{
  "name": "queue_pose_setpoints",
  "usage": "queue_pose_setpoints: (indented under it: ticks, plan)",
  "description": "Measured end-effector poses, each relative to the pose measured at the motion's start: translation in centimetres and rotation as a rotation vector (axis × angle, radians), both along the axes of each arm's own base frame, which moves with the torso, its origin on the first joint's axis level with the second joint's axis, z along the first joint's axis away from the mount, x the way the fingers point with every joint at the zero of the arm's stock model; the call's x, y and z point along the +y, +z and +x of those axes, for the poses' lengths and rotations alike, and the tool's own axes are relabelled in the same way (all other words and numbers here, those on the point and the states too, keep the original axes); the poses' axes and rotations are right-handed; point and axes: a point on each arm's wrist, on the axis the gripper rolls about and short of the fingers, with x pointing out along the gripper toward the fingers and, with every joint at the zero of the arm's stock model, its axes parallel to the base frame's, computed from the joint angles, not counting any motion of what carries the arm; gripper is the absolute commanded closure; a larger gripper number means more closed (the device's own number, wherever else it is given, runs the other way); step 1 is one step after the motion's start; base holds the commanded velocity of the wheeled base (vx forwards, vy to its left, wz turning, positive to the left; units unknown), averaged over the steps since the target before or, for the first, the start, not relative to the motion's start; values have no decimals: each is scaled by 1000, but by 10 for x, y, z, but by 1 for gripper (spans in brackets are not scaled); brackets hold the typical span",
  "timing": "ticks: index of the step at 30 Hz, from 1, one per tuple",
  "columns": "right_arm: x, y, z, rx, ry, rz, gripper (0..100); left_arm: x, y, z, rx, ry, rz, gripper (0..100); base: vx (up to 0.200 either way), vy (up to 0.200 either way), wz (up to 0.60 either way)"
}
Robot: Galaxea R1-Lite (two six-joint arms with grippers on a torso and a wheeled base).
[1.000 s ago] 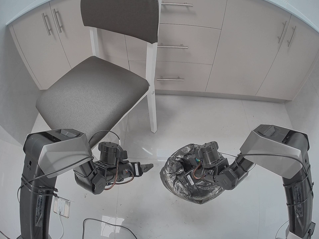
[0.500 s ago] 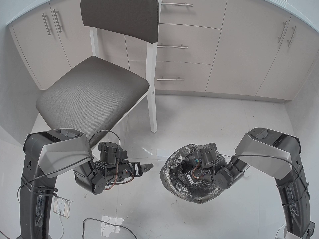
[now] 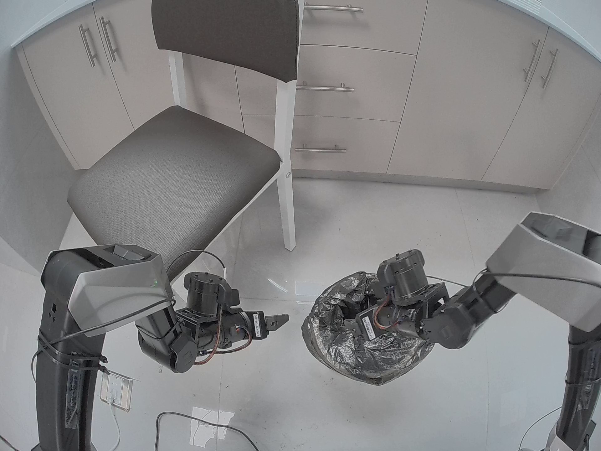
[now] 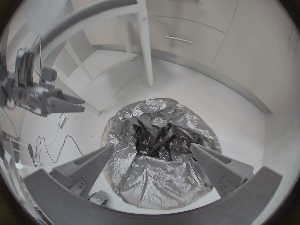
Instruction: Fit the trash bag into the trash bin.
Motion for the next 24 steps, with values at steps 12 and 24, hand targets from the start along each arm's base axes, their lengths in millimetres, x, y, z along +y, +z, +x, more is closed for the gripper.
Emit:
queue_pose_setpoints:
  ticks: [12, 24]
  plan:
    - [-39, 91, -54, -47, -111, 81, 0, 9, 63, -64, -96, 1, -17, 0, 0, 0, 0]
    - [-103, 134, -57, -141, -233, 192, 0, 59, 164, -147, -287, 143, 9, 0, 0, 0, 0]
